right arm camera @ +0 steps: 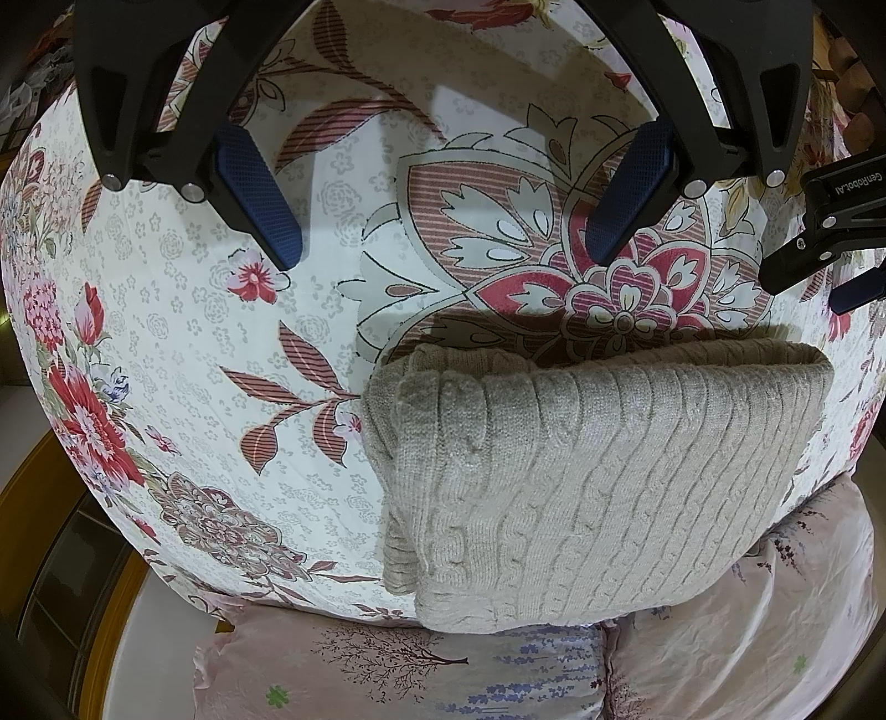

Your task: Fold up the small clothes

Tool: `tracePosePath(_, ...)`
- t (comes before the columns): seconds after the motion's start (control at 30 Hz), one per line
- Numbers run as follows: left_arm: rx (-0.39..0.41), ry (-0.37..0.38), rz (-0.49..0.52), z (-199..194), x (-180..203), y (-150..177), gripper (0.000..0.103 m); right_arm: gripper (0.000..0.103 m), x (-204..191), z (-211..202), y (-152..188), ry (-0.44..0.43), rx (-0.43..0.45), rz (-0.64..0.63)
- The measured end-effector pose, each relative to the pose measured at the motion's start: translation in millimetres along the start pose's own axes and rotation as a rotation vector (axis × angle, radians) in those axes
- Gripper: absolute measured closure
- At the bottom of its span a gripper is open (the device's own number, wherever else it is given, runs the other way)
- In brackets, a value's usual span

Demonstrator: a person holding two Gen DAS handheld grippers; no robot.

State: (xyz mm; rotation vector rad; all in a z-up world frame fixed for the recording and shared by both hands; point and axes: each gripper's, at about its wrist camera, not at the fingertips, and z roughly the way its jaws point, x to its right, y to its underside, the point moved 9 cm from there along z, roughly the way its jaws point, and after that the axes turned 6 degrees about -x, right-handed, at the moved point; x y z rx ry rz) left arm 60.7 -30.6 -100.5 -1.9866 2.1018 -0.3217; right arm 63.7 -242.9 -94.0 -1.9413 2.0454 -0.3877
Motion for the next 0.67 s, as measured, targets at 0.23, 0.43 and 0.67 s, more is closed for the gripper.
tracePosePath(0.23,-0.003,0.000,-0.003,-0.1,0.5,0.4,0.002,0.001,-0.2,0.0,0.0,0.000,0.000,0.000)
tracePosePath(0.43,-0.004,0.000,-0.004,-0.1,0.4,-0.8,0.002,0.001,-0.3,0.1,0.2,0.000,0.000,0.001)
tracePosePath(0.67,-0.002,0.000,-0.002,0.2,1.0,-2.2,0.002,0.001,0.1,0.1,-0.1,0.000,0.000,0.000)
